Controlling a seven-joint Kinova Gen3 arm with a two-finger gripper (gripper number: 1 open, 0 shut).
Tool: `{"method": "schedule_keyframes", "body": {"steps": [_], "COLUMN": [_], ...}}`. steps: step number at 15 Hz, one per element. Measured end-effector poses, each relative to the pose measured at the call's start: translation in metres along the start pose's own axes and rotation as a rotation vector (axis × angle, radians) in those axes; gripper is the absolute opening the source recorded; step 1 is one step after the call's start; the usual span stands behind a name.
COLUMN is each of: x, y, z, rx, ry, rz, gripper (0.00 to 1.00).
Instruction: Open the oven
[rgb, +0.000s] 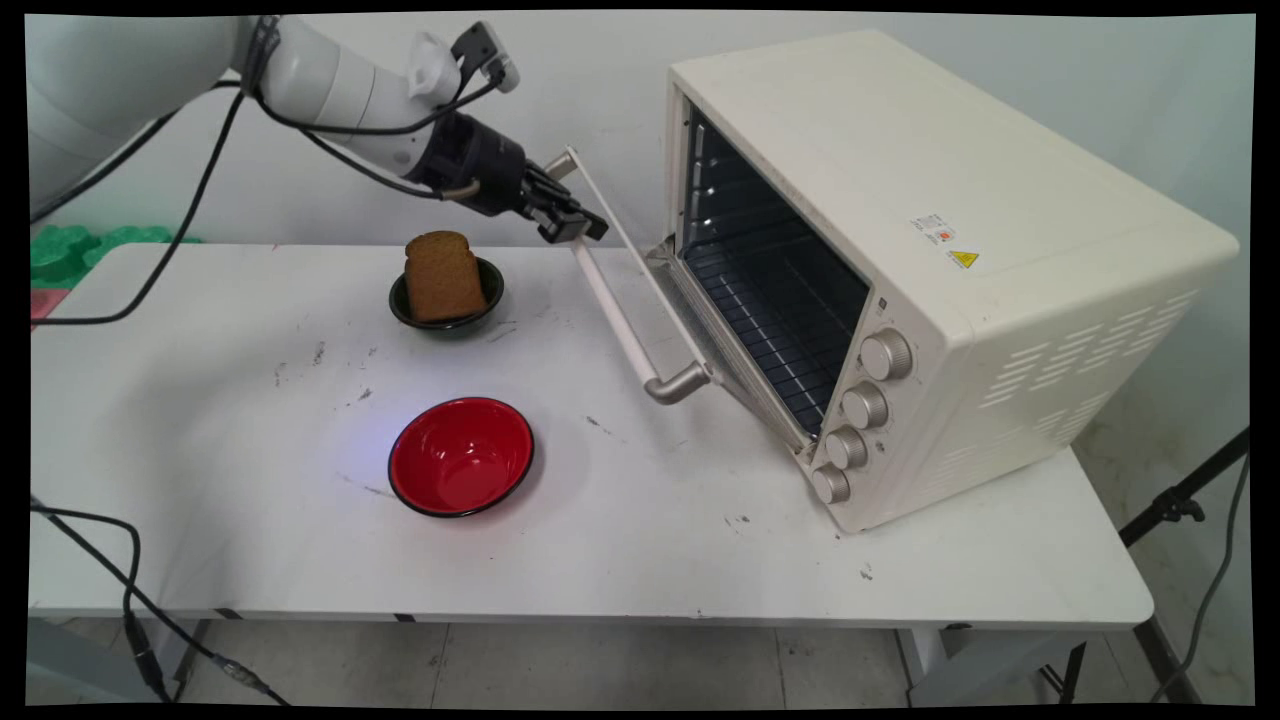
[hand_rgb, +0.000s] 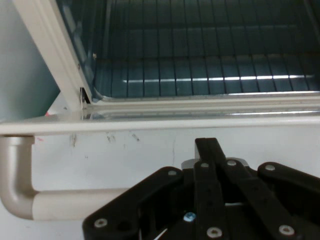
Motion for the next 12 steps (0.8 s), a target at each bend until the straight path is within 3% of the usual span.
{"method": "schedule_keyframes", "body": {"steps": [12], "x": [-0.054], "y": [-0.008], "z": [0.023], "rx": [0.005], "ry": [0.017], "rz": [-0.043], "gripper": [0.0]}}
